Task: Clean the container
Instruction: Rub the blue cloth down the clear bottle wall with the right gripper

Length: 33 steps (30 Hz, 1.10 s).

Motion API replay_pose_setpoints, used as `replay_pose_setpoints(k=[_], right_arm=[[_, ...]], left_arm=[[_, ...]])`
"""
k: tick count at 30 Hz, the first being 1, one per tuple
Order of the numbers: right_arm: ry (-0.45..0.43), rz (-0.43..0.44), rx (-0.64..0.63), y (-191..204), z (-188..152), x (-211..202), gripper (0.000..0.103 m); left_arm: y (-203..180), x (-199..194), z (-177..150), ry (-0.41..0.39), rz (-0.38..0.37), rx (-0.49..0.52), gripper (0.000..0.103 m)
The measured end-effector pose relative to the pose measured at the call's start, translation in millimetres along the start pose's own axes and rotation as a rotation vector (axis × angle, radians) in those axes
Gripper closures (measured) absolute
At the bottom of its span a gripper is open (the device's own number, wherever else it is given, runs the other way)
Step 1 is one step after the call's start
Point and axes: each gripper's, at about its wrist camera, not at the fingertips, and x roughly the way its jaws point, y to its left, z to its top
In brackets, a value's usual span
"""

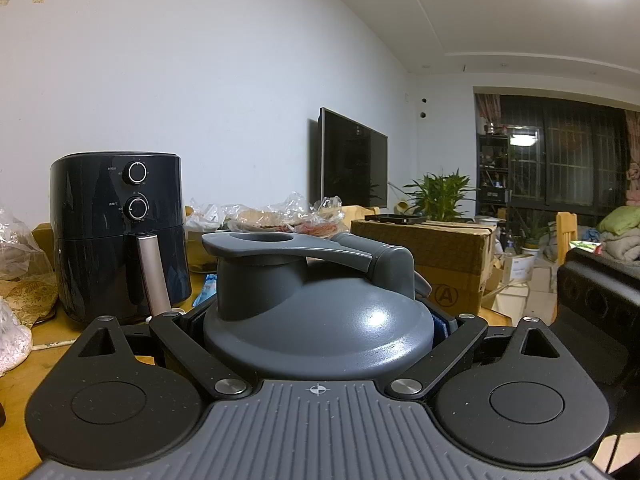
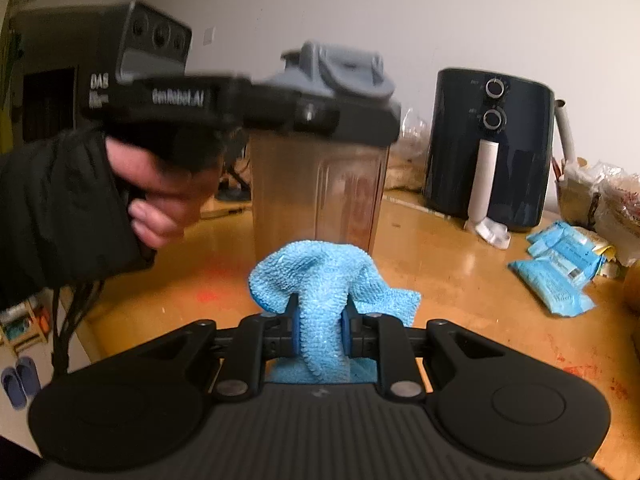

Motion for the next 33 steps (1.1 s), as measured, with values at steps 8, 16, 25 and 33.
replay_pose_setpoints(k=[8, 16, 25, 33], right_arm=[[0.090, 0.003, -0.015, 0.7, -10.8, 18.7, 0.091], [0.124, 0.004, 0.015, -0.7, -9.4, 24.2, 0.085], [0.121, 0.008, 0.048, -2.7, -8.2, 22.6, 0.087], [0.097, 0.016, 0.080, -5.4, -9.2, 18.7, 0.089]], left_arm=[[-0.2, 0.3, 0.2, 0.001, 0.001, 0.000, 0.008], [-0.7, 0.9, 1.4, 0.001, 0.004, 0.000, 0.008], [-1.1, 1.6, 2.8, 0.001, 0.006, 0.000, 0.008], [-1.3, 1.6, 3.0, 0.002, 0.008, -0.001, 0.008]])
